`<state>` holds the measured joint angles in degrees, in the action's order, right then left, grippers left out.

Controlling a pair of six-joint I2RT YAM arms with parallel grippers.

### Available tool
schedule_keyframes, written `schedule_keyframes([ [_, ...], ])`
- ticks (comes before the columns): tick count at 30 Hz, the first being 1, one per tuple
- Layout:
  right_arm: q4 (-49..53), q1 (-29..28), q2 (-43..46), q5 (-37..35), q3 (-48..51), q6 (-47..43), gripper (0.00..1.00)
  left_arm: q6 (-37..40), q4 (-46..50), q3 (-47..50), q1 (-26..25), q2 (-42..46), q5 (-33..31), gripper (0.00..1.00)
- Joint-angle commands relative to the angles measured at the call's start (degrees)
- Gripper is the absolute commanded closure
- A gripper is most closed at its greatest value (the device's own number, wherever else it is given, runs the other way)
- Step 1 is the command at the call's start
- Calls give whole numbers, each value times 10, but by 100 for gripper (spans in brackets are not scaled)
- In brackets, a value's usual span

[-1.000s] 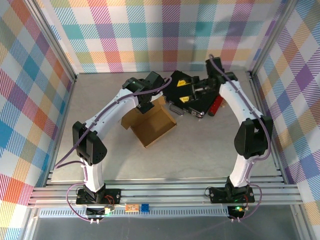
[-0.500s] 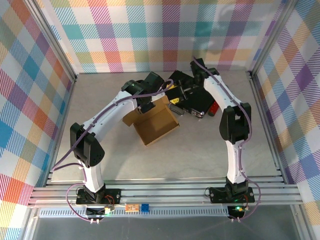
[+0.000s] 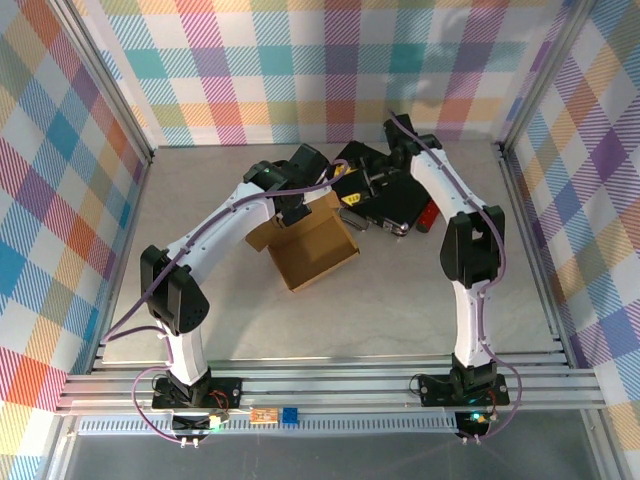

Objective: Fold the paper box

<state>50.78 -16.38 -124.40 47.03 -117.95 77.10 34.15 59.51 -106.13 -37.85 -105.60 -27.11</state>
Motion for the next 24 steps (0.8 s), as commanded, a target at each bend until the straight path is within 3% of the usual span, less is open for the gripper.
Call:
schedule_keyframes([
  [1,-6,3,19,-2,-20,7,42,4,-14,2,-7,16,-5,100],
  [10,-18,-31,-20,15,-36,35,41,0,-13,-7,-7,11,-2,100],
  [24,-37,-47,12,21,37,58,40,0,-14,-14,-8,9,0,100],
])
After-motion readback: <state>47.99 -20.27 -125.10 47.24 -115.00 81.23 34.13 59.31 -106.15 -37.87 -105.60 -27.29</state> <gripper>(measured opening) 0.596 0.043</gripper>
